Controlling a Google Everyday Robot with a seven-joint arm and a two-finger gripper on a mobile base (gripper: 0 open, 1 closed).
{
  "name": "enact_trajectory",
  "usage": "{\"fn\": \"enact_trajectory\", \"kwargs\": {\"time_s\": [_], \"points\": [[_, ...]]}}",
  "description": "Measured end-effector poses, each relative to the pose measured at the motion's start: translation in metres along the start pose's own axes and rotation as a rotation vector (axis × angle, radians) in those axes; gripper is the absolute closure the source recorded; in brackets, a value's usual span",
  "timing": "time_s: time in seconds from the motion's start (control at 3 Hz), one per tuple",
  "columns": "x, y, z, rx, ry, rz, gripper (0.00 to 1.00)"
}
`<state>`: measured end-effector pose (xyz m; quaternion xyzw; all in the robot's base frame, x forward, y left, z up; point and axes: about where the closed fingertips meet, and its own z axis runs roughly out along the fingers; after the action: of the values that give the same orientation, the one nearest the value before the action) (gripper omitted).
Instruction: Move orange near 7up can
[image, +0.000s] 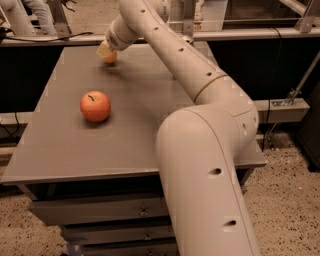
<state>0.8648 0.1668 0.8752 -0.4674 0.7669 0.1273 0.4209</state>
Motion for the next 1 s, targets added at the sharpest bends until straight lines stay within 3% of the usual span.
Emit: {"fn": "enact_trajectory", "kwargs": {"time_s": [0.33,0.67,1.0], "points": [[-0.002,-0.001,-0.028,0.019,-0.030,-0.014,0.86],[-0.003,0.008,-0.065,0.029,-0.068,-0.036,1.00],[0.012,0.027,-0.125,0.031,-0.076,-0.091,1.00]]}}
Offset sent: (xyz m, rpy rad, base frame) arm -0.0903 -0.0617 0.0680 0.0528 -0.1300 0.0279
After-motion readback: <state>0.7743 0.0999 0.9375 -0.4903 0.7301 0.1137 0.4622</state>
